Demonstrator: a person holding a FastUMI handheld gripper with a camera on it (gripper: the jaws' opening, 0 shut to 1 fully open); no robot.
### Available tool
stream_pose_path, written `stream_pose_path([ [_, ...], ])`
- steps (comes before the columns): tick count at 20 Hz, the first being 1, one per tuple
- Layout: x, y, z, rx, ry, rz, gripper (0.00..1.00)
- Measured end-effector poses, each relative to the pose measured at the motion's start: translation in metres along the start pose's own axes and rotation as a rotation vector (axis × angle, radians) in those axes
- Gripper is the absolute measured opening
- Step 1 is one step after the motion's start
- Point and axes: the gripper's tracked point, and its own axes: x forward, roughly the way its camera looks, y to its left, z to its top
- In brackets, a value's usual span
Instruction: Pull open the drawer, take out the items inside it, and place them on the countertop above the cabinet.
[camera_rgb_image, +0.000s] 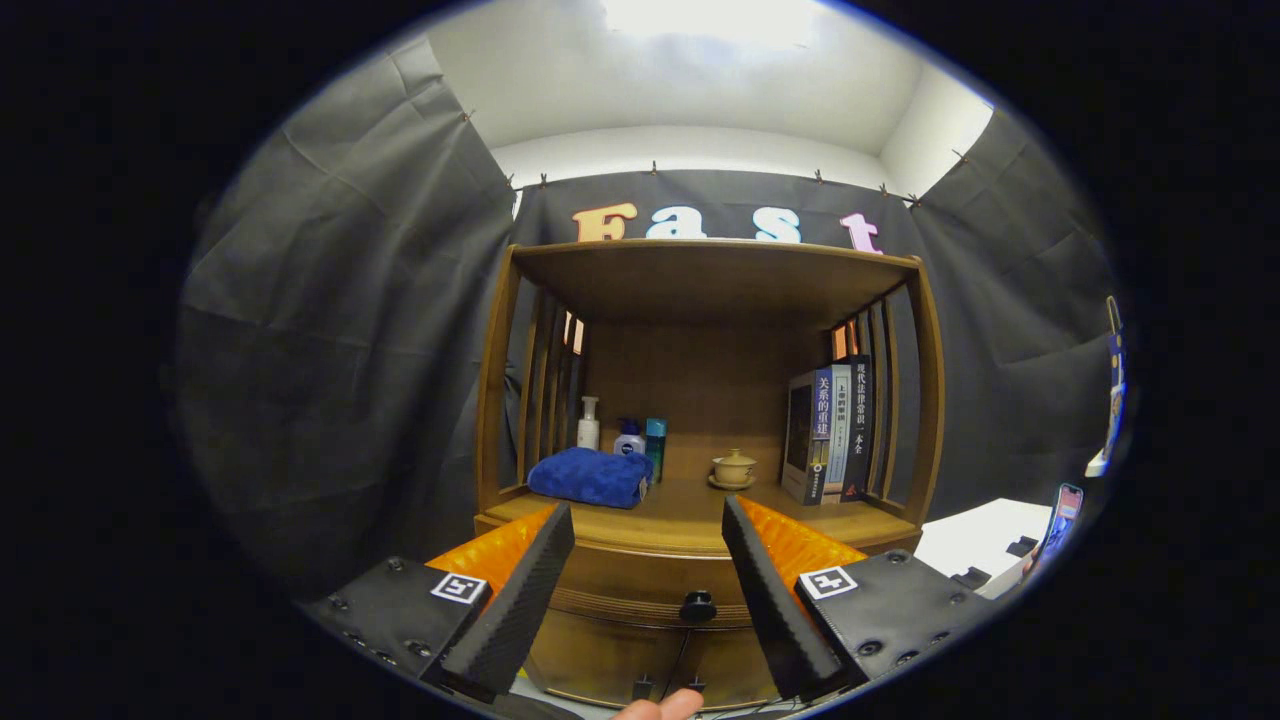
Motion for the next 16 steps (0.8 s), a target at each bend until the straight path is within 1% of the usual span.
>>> stream_pose_path([
  [6,-0.001,-0.005,0.005,-0.029,0.005,-0.014,0.98],
  [10,0.002,-0.009,0.016,-0.037,-0.018,-0.016,0.97],
  [16,0.024,-0.022,0.015,-0.048,-0.058,-0.025,0.98],
])
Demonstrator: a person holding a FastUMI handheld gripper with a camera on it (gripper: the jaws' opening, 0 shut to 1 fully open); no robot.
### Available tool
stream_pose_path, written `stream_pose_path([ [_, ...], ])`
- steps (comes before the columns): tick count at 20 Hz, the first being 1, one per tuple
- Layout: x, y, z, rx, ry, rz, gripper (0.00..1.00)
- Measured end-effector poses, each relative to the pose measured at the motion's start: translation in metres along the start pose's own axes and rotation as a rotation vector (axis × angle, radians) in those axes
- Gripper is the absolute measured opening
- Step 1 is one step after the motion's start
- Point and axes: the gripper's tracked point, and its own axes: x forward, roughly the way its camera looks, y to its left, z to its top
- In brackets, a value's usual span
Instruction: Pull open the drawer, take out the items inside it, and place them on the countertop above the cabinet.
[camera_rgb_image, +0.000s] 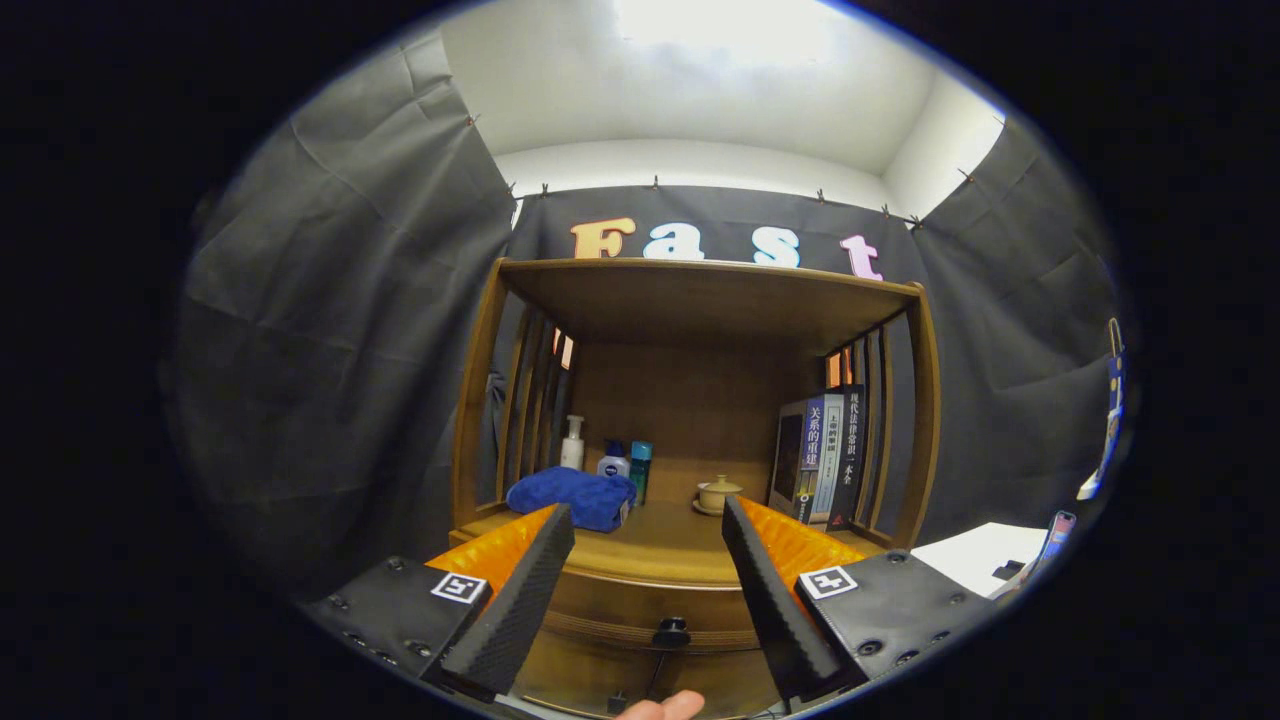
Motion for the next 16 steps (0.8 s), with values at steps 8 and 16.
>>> stream_pose_path([
  [8,0.042,-0.029,-0.079,-0.012,0.076,-0.04,0.98],
  [16,0.042,-0.056,-0.157,0.081,0.125,-0.091,0.98],
])
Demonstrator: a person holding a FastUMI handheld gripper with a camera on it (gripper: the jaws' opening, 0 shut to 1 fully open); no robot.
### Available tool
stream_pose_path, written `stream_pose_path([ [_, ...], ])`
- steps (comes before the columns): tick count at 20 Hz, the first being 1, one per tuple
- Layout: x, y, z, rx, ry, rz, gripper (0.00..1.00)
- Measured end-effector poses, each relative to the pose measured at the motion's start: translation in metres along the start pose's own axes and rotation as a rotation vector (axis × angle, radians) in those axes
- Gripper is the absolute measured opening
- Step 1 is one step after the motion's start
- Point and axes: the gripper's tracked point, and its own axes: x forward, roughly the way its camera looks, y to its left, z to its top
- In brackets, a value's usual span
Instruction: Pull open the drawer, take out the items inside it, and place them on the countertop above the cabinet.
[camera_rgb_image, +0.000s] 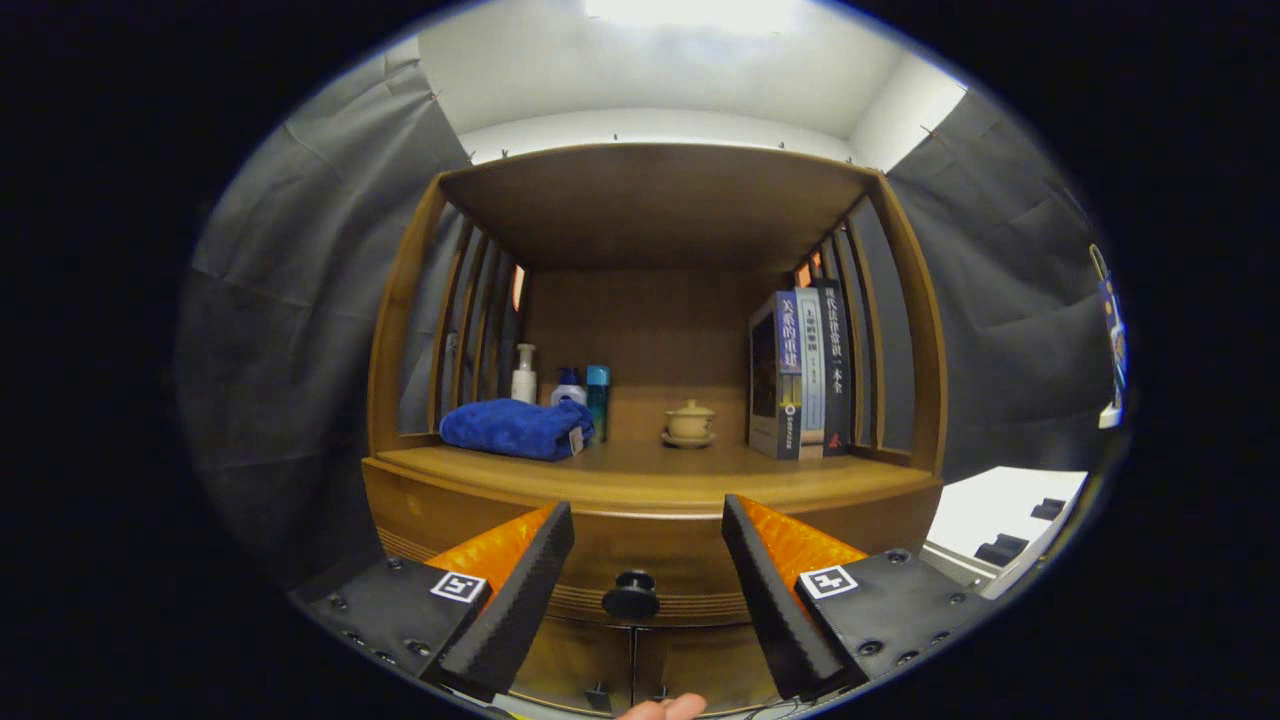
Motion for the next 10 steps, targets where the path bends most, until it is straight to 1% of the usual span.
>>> stream_pose_path([
  [3,0.012,0.004,-0.033,0.011,0.054,0.003,0.98],
  [6,0.021,0.014,-0.063,-0.013,0.118,0.022,0.98],
  [10,0.029,0.021,-0.087,-0.027,0.173,0.02,0.97],
])
